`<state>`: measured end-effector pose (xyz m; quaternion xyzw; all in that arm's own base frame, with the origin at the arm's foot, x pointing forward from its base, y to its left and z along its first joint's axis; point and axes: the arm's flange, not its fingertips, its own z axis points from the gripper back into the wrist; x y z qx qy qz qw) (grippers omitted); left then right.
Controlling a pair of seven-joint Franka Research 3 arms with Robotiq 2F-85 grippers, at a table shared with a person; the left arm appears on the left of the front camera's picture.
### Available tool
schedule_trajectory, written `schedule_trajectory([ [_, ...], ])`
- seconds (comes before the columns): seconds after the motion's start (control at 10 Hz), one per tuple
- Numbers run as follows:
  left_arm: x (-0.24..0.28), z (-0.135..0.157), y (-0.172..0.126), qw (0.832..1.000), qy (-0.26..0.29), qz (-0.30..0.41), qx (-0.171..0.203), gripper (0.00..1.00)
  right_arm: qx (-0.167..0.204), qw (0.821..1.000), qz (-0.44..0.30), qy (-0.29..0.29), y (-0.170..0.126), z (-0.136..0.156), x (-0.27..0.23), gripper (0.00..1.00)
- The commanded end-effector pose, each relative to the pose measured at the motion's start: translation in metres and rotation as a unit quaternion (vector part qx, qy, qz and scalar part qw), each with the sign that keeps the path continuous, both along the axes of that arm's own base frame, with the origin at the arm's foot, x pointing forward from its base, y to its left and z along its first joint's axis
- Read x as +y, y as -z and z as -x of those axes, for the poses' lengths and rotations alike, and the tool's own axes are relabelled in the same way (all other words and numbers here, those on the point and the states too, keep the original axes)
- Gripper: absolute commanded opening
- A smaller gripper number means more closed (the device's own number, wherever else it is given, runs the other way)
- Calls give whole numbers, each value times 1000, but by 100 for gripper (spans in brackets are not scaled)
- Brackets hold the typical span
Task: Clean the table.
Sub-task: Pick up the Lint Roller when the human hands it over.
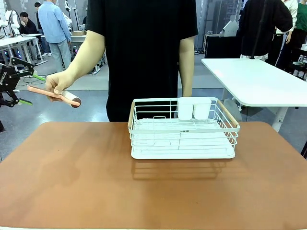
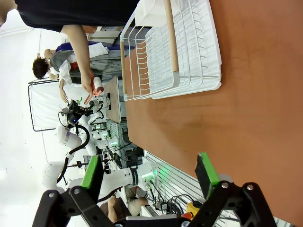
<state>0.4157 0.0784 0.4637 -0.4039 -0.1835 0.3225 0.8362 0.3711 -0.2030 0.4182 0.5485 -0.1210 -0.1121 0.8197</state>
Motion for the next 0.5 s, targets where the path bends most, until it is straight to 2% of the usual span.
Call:
schedule_trajectory([
  [0.0,-10,9,6,1000,-11,4,-27,100,-11,1000,-2,-1,-4,1,1,100],
  [0.2,-9,8,5,999,-12,7,-37,100,-11,1000,-2,-1,-4,1,1,100],
  [0.3,-10,8,6,1000,-8,14,-23,100,-11,1000,-2,-1,-4,1,1,100],
  [0.4,-11,9,5,999,-9,19,-32,100,-11,1000,-2,-1,-4,1,1,100],
])
